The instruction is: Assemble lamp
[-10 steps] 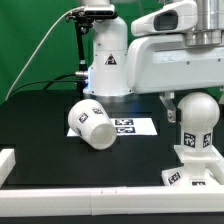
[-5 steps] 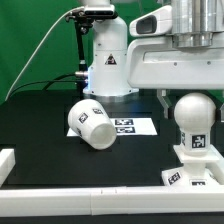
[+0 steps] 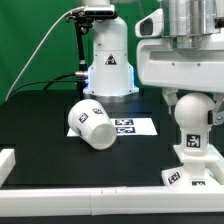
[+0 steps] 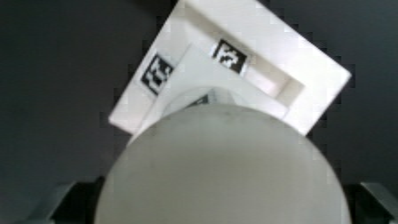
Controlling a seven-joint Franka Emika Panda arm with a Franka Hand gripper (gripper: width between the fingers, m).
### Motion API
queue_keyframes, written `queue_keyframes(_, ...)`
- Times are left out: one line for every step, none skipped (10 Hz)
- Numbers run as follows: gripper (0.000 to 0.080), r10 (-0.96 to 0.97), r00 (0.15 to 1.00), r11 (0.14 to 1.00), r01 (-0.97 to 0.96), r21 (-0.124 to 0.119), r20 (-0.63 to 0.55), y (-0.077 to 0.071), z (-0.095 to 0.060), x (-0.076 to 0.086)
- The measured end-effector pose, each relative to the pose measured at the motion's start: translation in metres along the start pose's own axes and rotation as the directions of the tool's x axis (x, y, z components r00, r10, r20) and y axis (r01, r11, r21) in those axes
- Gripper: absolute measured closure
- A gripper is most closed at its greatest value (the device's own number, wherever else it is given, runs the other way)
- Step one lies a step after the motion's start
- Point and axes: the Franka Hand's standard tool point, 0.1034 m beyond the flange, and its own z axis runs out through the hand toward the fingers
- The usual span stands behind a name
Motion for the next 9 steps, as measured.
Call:
queue_keyframes(0.0223,0.139,0.990,0.990,-0.139,0.004,0.016,-0.0001,0.0006,-0.0013)
queue_keyframes(0.0223,0.317,0.947,0.948,-0.318,0.015,0.046,-0.0007,0.0012,-0.0018)
queue_keyframes(0.0223,0.406,0.911,0.913,-0.408,0.017,0.068,-0.0010,0.0012,-0.0015)
queue_keyframes(0.0223,0.419,0.906,0.907,-0.421,0.018,0.067,-0.0014,0.0012,-0.0020)
queue_keyframes(0.0223,0.385,0.920,0.922,-0.387,0.019,0.067,-0.0009,0.0013,-0.0019)
queue_keyframes(0.0138,0.382,0.922,0.923,-0.384,0.018,0.067,-0.0008,0.0021,-0.0027)
queue_keyframes(0.0112,0.200,0.978,0.979,-0.202,0.024,0.057,0.0000,0.0025,-0.0031)
queue_keyframes(0.0112,0.012,0.999,0.999,-0.014,0.034,0.052,-0.0001,0.0025,-0.0031)
queue_keyframes(0.0102,-0.138,0.989,0.990,0.137,0.038,0.044,-0.0013,0.0028,-0.0076)
